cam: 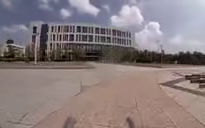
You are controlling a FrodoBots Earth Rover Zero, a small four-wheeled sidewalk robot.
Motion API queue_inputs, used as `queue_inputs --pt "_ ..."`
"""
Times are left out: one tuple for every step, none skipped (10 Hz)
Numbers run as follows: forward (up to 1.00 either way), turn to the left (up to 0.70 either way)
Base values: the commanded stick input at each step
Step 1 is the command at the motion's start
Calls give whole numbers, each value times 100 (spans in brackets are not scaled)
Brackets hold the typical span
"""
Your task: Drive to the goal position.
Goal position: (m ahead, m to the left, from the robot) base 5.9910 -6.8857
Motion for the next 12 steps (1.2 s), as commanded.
queue_inputs --pt "70 -27" --pt "70 4" --pt "70 4" --pt "70 4" --pt "70 4" --pt "70 4" --pt "70 4" --pt "70 4" --pt "70 4" --pt "70 4" --pt "70 4" --pt "70 4"
